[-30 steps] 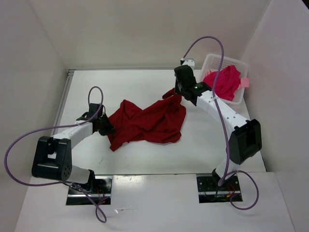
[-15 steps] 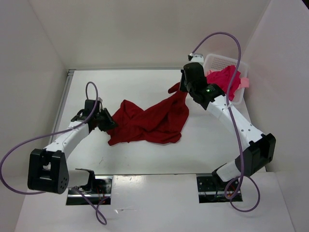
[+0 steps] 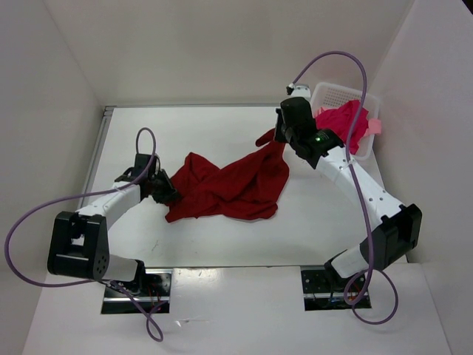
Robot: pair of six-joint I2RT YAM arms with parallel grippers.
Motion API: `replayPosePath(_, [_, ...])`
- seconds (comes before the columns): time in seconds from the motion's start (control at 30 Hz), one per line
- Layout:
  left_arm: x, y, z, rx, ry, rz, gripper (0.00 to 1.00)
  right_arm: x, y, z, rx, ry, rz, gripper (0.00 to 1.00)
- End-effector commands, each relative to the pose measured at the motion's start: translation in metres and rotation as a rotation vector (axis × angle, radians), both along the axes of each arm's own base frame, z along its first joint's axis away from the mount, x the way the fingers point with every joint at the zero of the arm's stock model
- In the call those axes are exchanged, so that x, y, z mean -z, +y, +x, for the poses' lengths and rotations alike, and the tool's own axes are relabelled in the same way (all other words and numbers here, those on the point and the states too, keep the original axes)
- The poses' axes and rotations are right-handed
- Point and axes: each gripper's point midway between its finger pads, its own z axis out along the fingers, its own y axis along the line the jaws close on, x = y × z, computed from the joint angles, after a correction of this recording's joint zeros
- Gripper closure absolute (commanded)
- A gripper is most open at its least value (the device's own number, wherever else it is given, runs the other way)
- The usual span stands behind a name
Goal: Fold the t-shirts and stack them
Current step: Flatten out the tshirt
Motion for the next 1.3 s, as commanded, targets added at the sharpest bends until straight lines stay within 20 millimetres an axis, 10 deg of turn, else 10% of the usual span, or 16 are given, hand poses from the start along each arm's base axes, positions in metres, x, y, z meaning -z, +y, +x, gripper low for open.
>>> replayPosePath(0.0, [-0.015,-0.001,0.021,0.005,-0.081,0.011,0.75,-0.018,-0.006,-0.006,0.001,-0.046,0.016,0.97])
replayPosePath(0.23, [-0.087,-0.013,0.036,0.045,-0.245,-0.058,1.0,-0.049,-0.018,-0.022,0.026,-0.105,0.047,0.99])
replayPosePath(0.43, [-0.243,-0.006,0.054,0.034,-0.55,-0.175,0.98,-0.168,-0.052,-0.07,0.079,-0.316,0.165,0.99])
replayPosePath(0.57, [-0.326,0.039,0.055,-0.058,-0.733,-0.2,0.98,-0.246,-0.082,-0.105,0.131,-0.474,0.232,0.99])
replayPosePath(0.8, [-0.41,0.098,0.055,-0.165,-0.903,-0.127,0.98,-0.336,-0.117,-0.15,0.172,-0.683,0.301,0.99])
replayPosePath(1.0, [-0.425,0.137,0.092,-0.219,-0.934,-0.139,0.98,-0.319,-0.081,-0.099,0.128,-0.654,0.268,0.99])
replayPosePath(1.27, [-0.394,0.185,0.155,-0.332,-0.894,-0.067,0.98,-0.27,-0.013,0.042,0.073,-0.555,0.203,0.99])
